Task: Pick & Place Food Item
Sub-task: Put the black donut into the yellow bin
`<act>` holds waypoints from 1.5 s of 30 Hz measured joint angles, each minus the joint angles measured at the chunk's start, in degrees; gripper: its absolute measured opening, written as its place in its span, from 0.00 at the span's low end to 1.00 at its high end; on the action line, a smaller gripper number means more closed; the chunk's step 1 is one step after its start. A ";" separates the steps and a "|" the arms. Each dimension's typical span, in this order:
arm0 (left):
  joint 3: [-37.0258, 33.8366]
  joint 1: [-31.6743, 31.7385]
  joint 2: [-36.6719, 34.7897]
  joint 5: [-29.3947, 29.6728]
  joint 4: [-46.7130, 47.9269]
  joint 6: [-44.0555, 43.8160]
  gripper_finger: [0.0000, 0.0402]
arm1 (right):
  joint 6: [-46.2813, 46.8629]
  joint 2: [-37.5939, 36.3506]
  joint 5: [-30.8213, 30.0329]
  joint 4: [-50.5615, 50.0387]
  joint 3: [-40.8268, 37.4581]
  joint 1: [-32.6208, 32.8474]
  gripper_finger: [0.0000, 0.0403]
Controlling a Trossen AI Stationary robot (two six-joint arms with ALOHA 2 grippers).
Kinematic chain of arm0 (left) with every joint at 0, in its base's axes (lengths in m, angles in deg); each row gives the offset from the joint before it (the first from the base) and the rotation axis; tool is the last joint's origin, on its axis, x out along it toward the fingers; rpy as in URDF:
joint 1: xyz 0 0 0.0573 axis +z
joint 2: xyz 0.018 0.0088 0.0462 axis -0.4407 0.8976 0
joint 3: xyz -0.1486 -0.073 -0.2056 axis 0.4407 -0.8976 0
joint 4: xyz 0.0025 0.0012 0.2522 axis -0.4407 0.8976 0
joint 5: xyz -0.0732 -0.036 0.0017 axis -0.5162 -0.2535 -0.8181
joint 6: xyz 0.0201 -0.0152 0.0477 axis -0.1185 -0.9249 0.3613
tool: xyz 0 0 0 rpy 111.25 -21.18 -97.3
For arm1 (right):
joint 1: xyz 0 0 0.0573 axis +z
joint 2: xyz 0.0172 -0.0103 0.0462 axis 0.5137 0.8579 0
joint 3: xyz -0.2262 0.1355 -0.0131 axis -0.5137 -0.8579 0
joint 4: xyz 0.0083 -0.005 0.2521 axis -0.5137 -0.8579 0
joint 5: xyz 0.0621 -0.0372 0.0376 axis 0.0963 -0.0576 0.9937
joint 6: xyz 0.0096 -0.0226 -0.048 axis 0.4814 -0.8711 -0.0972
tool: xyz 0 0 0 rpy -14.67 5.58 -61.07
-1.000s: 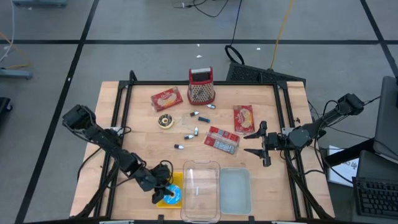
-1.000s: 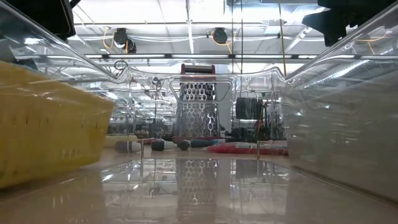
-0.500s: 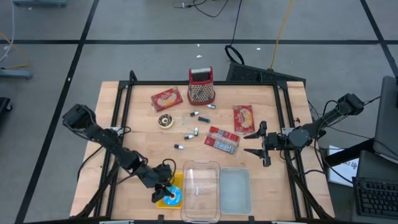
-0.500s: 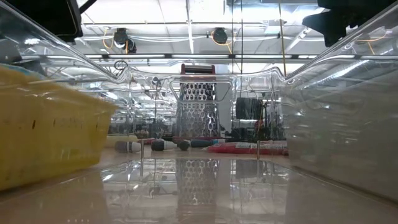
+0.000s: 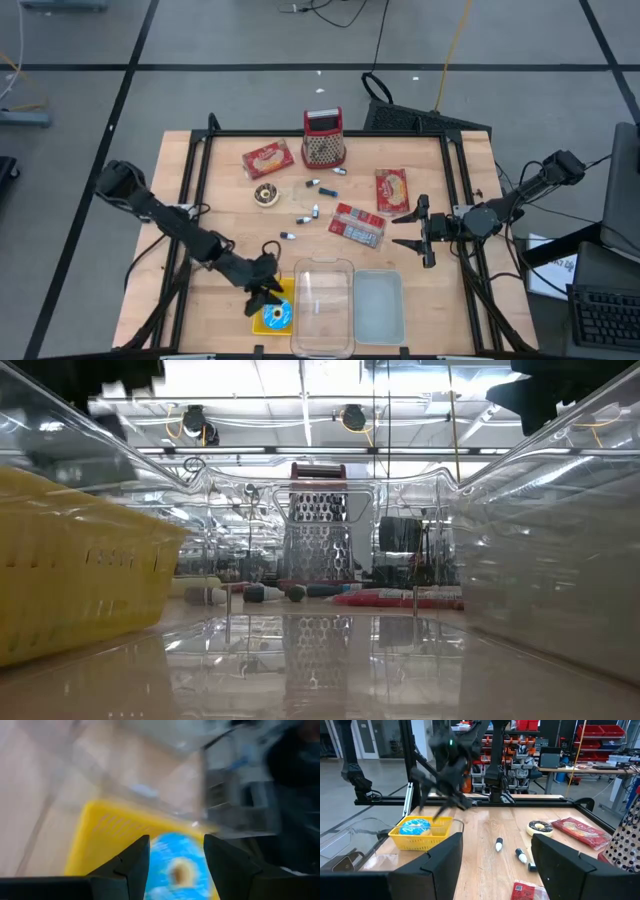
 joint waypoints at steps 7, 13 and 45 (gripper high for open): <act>-0.38 -2.13 -7.18 13.43 -9.52 34.57 0.46 | -0.59 0.02 0.03 -0.03 0.00 0.00 0.56; -4.56 2.05 -7.44 19.83 -23.36 56.29 0.46 | -2.65 0.00 1.73 -0.99 -0.32 -0.08 0.55; -9.35 36.28 -12.42 16.84 1.58 12.96 0.46 | -7.69 0.86 27.12 -0.49 -1.96 -39.25 0.53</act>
